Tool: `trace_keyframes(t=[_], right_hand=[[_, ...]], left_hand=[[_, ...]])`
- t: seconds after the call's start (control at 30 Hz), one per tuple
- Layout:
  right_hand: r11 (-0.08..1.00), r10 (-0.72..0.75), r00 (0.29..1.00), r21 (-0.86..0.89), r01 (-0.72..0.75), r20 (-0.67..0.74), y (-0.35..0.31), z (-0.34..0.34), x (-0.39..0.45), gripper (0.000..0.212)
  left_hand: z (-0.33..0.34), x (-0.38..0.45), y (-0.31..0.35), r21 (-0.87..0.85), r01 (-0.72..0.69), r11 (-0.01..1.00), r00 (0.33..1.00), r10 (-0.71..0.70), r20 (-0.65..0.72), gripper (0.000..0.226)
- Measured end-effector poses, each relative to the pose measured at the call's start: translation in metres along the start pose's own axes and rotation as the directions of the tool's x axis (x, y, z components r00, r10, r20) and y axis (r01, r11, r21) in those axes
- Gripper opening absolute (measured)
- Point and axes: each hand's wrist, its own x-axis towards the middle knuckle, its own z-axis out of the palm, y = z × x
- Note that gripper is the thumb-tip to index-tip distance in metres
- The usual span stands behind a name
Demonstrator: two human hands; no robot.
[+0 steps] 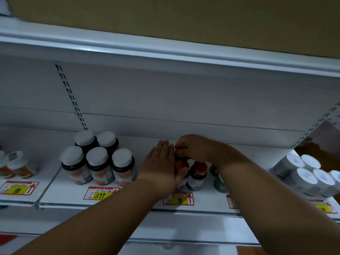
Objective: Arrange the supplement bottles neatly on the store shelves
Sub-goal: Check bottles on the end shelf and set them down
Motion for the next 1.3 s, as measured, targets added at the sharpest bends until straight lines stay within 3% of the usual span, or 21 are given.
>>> trace_keyframes(t=[0.1, 0.17, 0.23, 0.4, 0.63, 0.87, 1.1, 1.3], right_hand=[[1.000, -0.006, 1.000, -0.017, 0.006, 0.021, 0.004, 0.001, 0.004, 0.007], [1.000, -0.006, 0.999, -0.011, 0.005, -0.047, 0.005, 0.001, 0.005, 0.028], [0.997, -0.073, 0.984, -0.032, 0.068, -0.164, 0.001, -0.003, 0.001, 0.029], [0.949, -0.241, 0.897, 0.104, 0.298, -0.371, -0.031, -0.004, -0.024, 0.023], [0.884, -0.403, 0.854, 0.102, 0.457, -0.330, -0.133, 0.029, -0.042, 0.016], [0.747, -0.646, 0.702, -0.058, 0.663, -0.301, -0.281, 0.108, -0.034, 0.014], [0.689, -0.693, 0.657, -0.007, 0.725, -0.297, -0.449, 0.211, -0.013, 0.016], [0.686, -0.692, 0.656, 0.007, 0.727, -0.302, -0.520, 0.237, 0.028, 0.018]], left_hand=[[-0.004, -0.002, 0.000, -0.019, -0.007, 1.000, 1.000, 0.007, 0.001, 0.081], [-0.011, -0.002, -0.002, -0.036, -0.027, 0.999, 1.000, 0.027, -0.009, 0.080], [-0.018, -0.005, -0.006, -0.103, -0.036, 0.994, 0.998, 0.030, -0.059, 0.078], [-0.023, -0.045, -0.010, -0.203, 0.025, 0.979, 0.882, -0.117, -0.457, 0.051], [-0.034, -0.132, -0.053, -0.272, 0.232, 0.934, 0.799, -0.342, -0.495, 0.028], [-0.035, -0.242, -0.171, -0.332, 0.435, 0.837, 0.686, -0.547, -0.480, 0.026], [-0.061, -0.363, -0.300, -0.305, 0.579, 0.756, 0.585, -0.646, -0.490, 0.023], [-0.067, -0.382, -0.380, -0.341, 0.603, 0.722, 0.556, -0.686, -0.470, 0.025]])
